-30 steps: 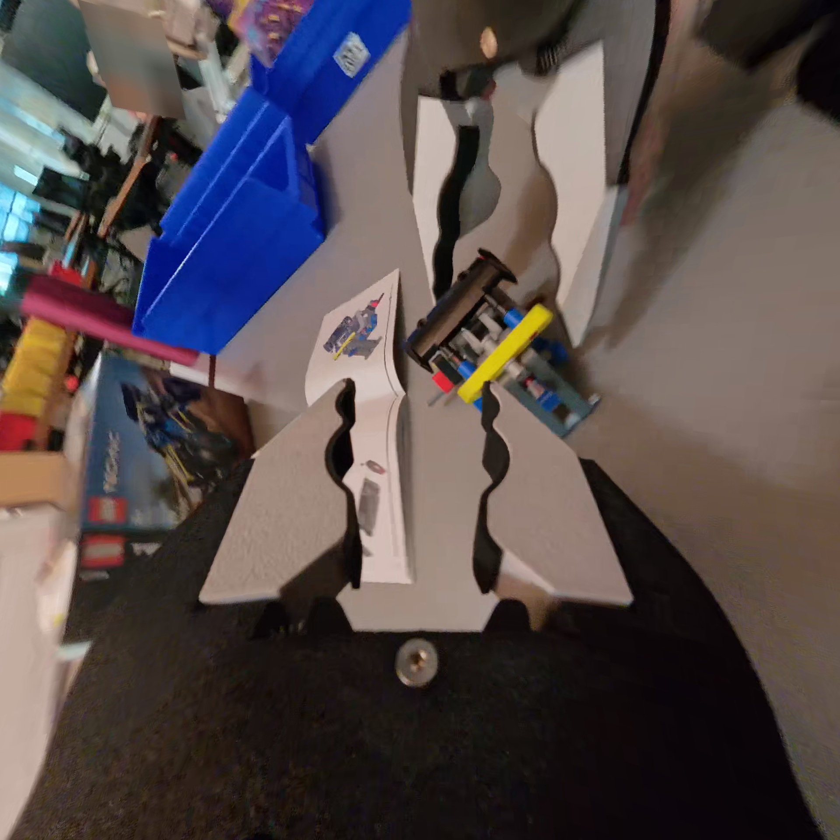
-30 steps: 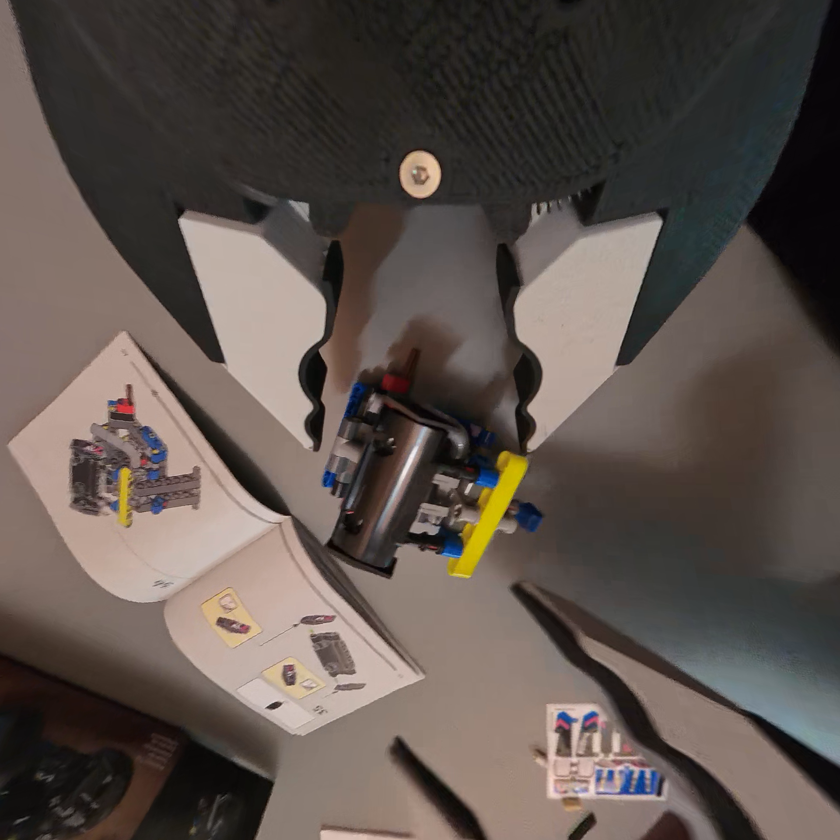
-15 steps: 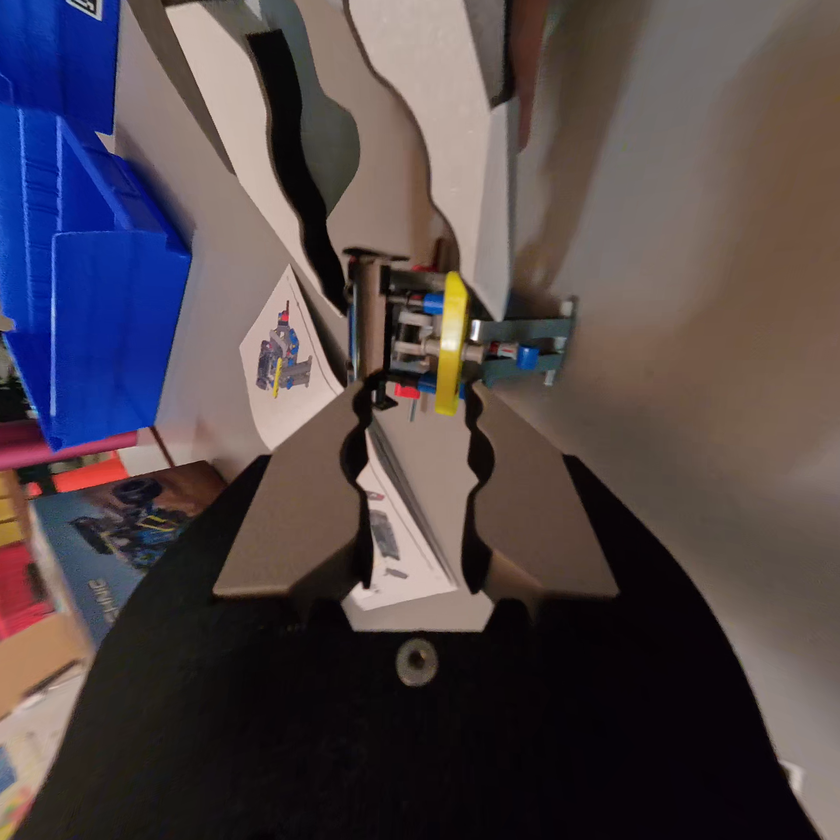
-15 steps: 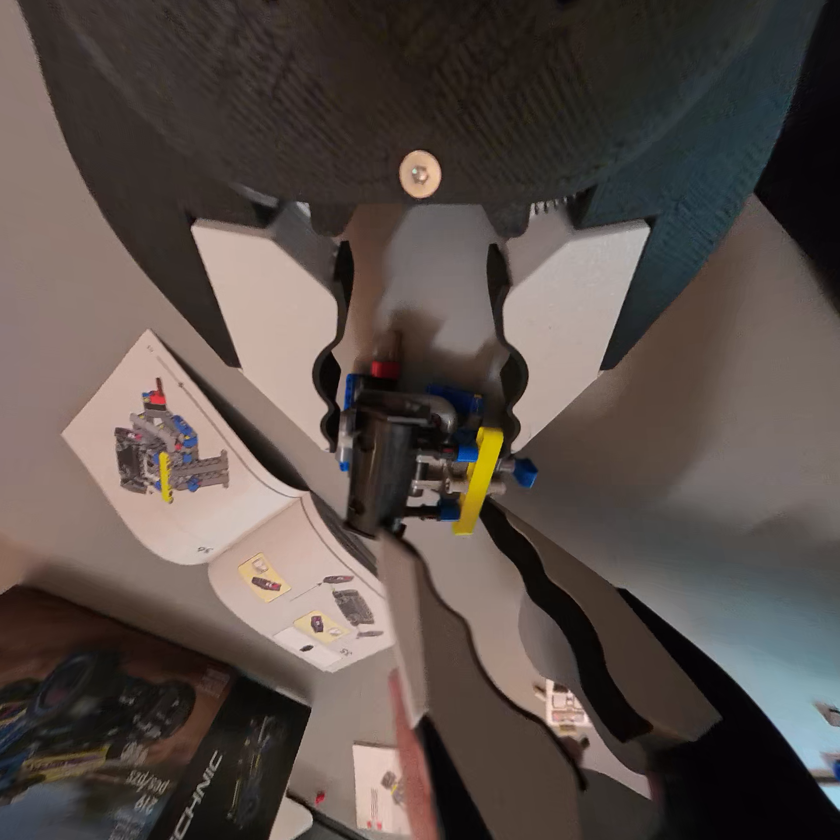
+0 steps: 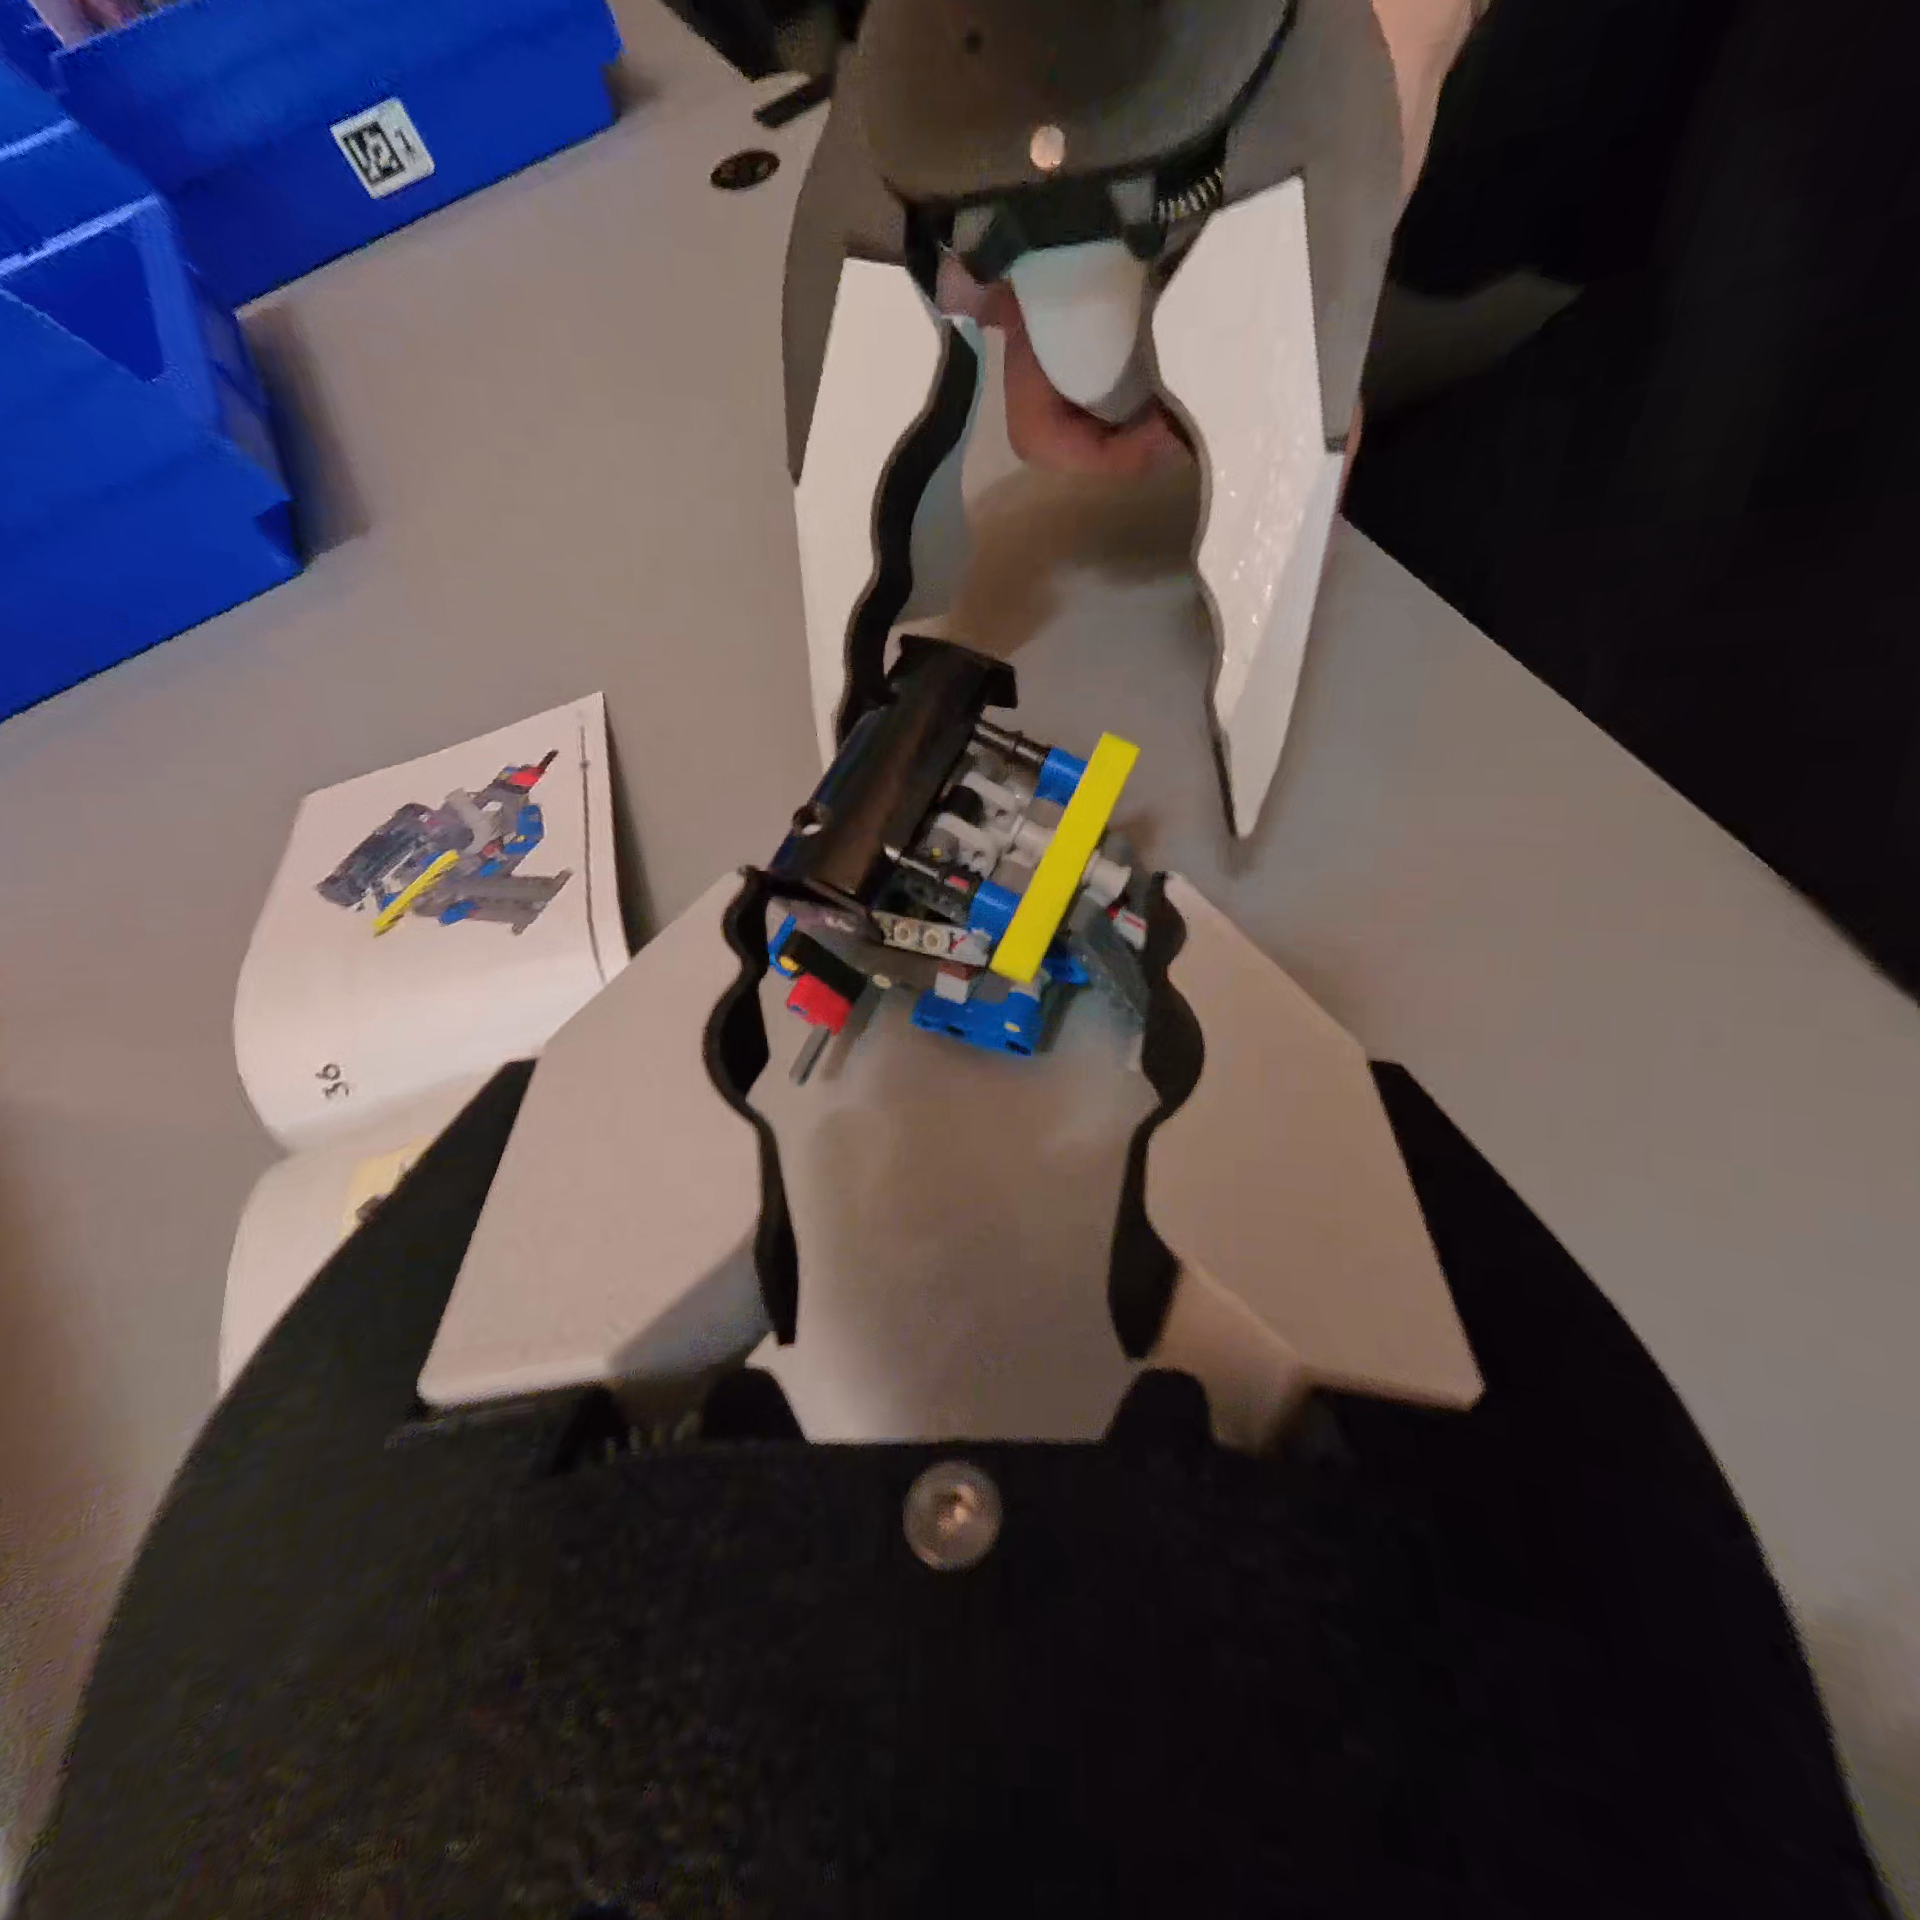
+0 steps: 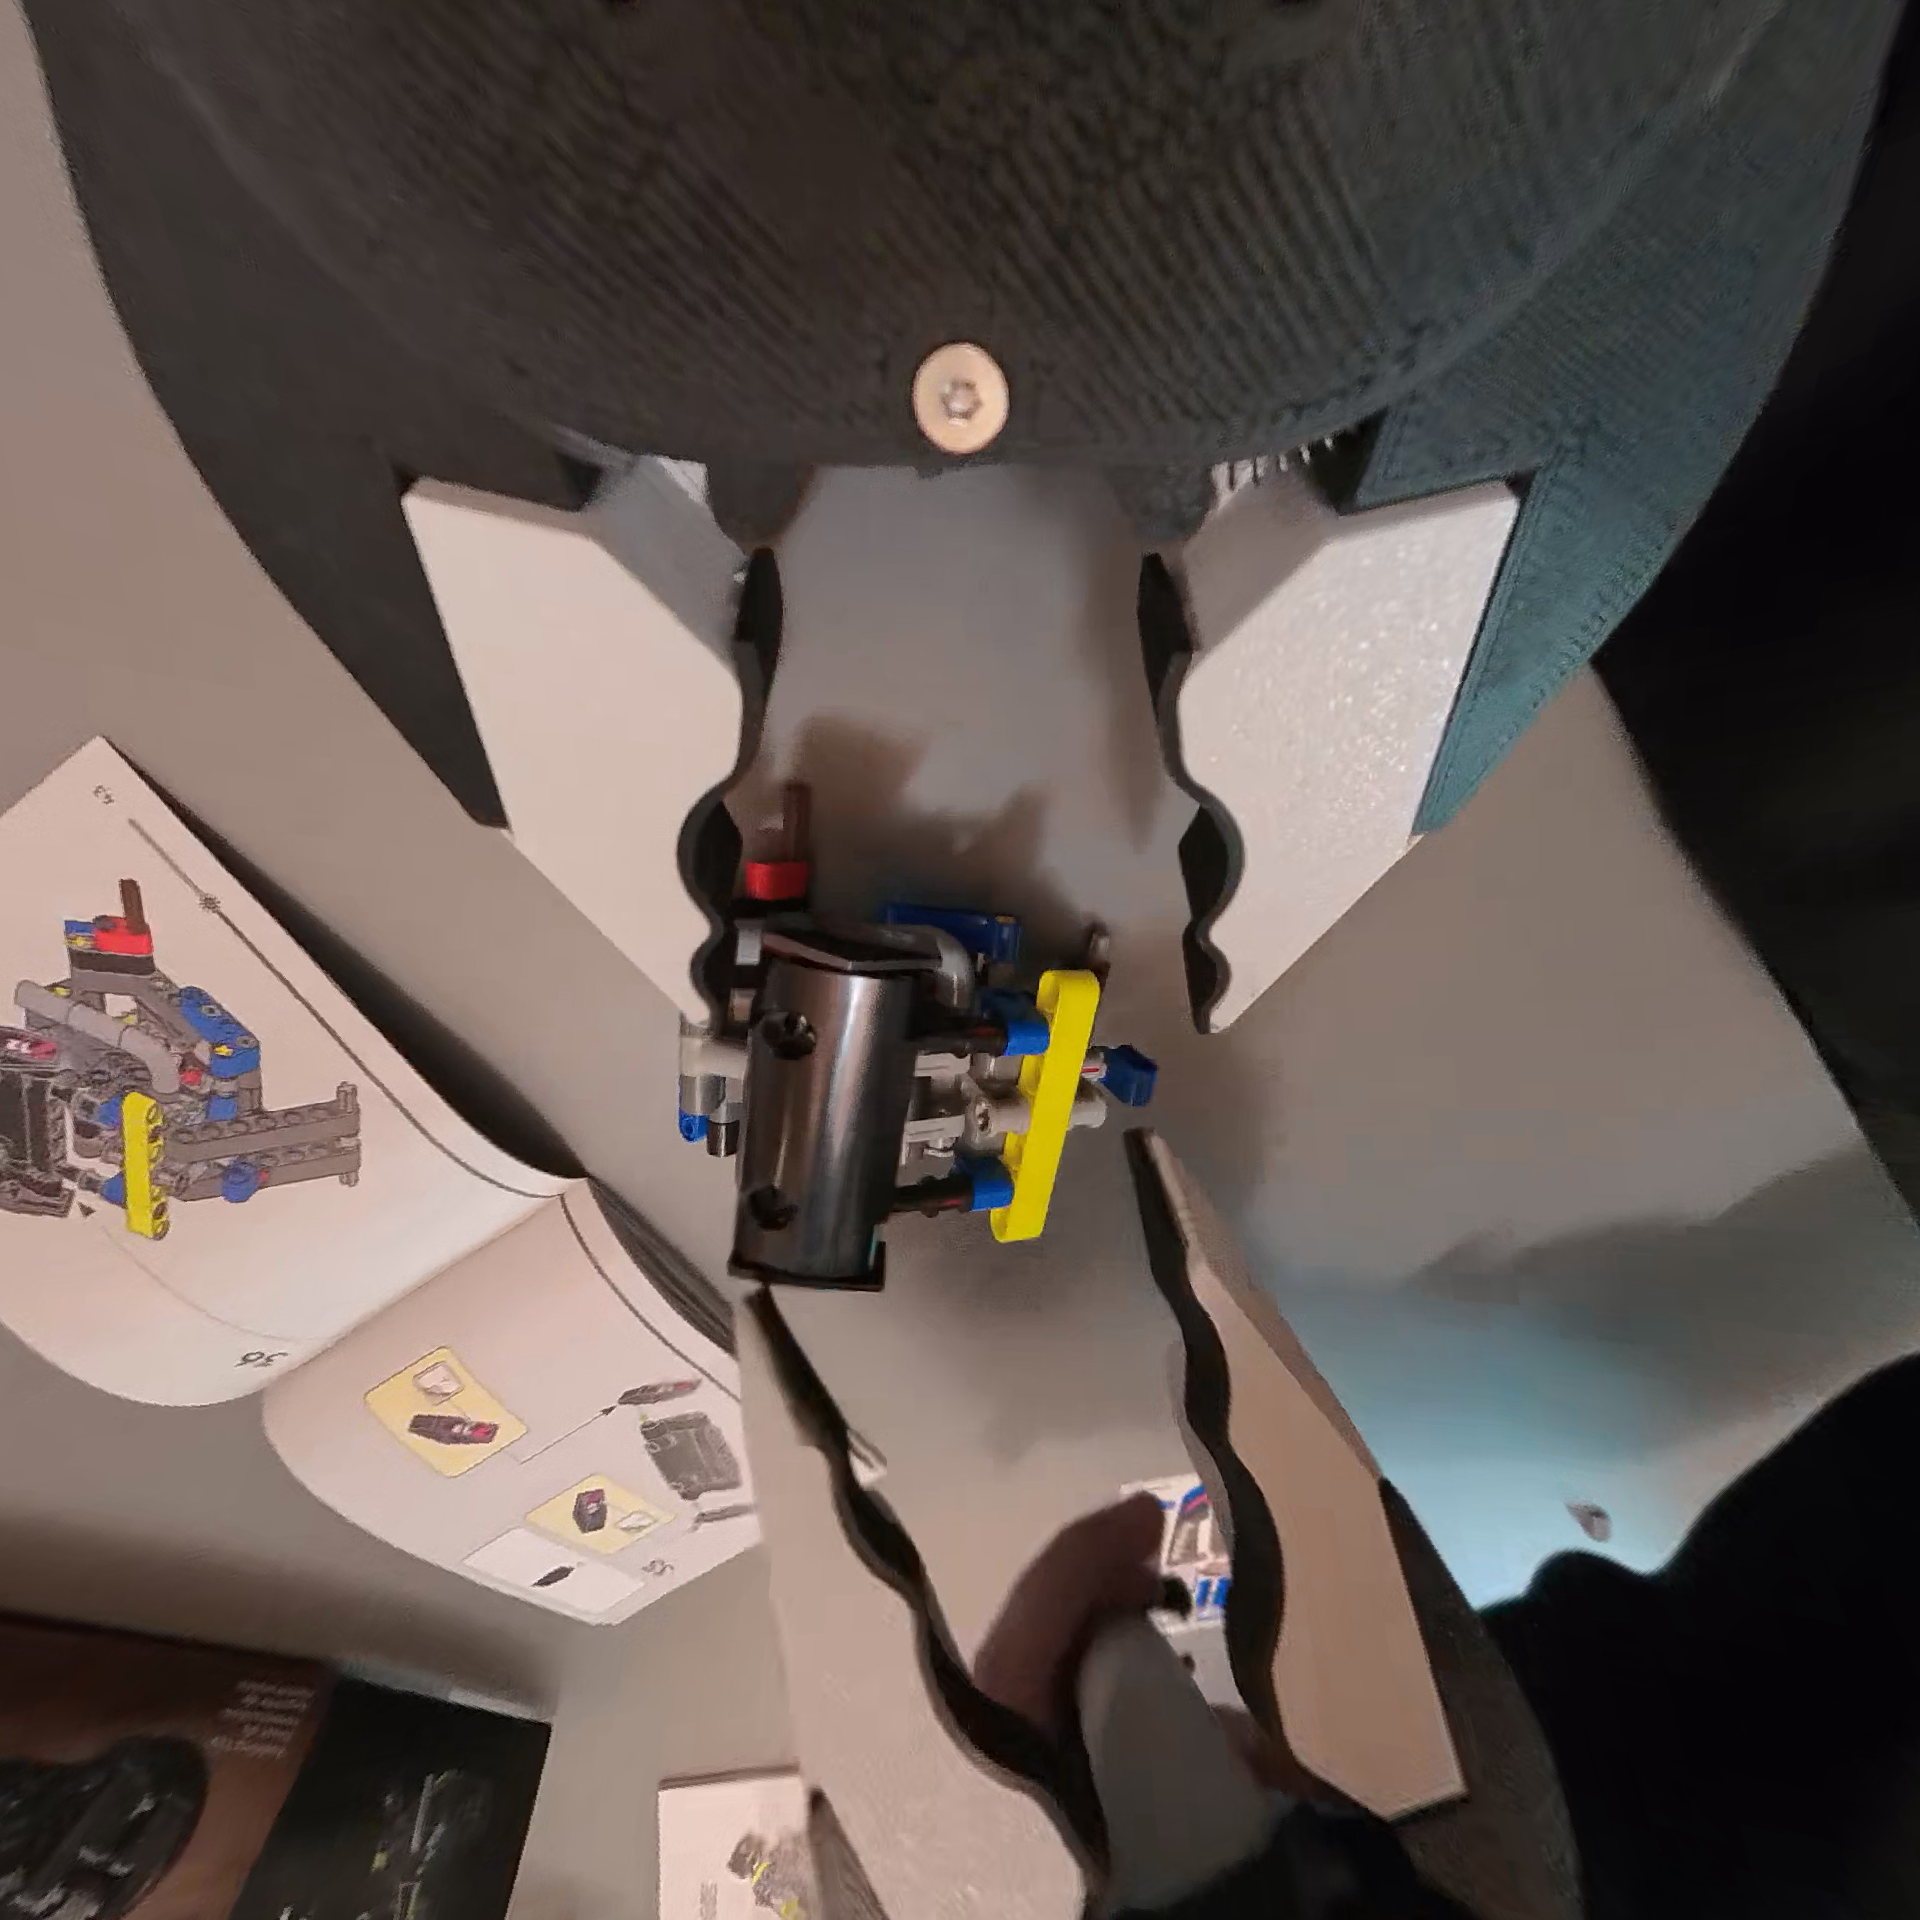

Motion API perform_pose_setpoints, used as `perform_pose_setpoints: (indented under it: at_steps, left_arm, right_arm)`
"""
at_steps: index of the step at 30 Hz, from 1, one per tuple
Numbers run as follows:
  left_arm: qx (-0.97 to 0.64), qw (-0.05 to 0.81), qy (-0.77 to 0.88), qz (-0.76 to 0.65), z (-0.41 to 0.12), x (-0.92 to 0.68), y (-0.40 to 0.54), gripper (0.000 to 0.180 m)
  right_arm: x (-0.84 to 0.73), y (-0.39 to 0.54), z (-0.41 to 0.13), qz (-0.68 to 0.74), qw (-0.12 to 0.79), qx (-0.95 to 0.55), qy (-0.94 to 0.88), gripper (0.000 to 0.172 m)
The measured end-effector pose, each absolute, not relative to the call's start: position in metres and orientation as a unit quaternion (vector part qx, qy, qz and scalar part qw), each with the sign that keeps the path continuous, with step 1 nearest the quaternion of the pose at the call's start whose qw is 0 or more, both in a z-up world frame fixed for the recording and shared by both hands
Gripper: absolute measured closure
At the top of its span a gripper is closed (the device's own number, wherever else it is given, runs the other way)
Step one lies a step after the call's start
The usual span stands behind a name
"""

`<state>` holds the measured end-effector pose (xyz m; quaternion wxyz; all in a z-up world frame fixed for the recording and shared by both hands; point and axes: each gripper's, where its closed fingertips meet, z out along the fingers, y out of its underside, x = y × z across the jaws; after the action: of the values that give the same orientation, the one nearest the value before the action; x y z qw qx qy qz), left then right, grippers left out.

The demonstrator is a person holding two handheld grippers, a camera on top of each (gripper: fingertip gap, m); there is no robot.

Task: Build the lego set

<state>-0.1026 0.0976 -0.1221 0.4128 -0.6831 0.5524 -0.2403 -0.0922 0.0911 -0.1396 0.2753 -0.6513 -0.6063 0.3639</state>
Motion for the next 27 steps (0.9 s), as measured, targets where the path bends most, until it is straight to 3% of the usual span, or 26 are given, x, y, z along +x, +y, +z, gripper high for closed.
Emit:
perform_pose_setpoints:
  at_steps: [3, 6, 12, 16, 22, 24, 27]
  left_arm:
    - [-0.680, 0.414, 0.554, -0.245, -0.128, -0.102, 0.106, 0.104]
    - [-0.667, 0.412, 0.568, -0.251, -0.130, -0.103, 0.107, 0.109]
    - [-0.677, 0.412, 0.559, -0.246, -0.121, -0.123, 0.116, 0.104]
    - [-0.681, 0.409, 0.556, -0.245, -0.126, -0.120, 0.118, 0.101]
    - [-0.665, 0.437, 0.530, -0.292, -0.114, -0.112, 0.111, 0.105]
    - [-0.669, 0.428, 0.541, -0.277, -0.121, -0.111, 0.111, 0.105]
    - [-0.670, 0.422, 0.547, -0.270, -0.129, -0.107, 0.110, 0.109]
  right_arm:
    - [-0.094, 0.093, -0.139, 0.361, 0.311, -0.637, -0.606, 0.098]
    - [-0.091, 0.102, -0.137, 0.346, 0.344, -0.613, -0.621, 0.110]
    - [-0.086, 0.109, -0.136, 0.342, 0.345, -0.598, -0.637, 0.110]
    - [-0.076, 0.106, -0.131, 0.405, 0.294, -0.633, -0.591, 0.092]
    - [-0.065, 0.110, -0.120, 0.564, 0.180, -0.702, -0.395, 0.124]
    - [-0.068, 0.110, -0.121, 0.586, 0.165, -0.704, -0.365, 0.123]
    - [-0.076, 0.113, -0.114, 0.613, 0.176, -0.691, -0.341, 0.138]
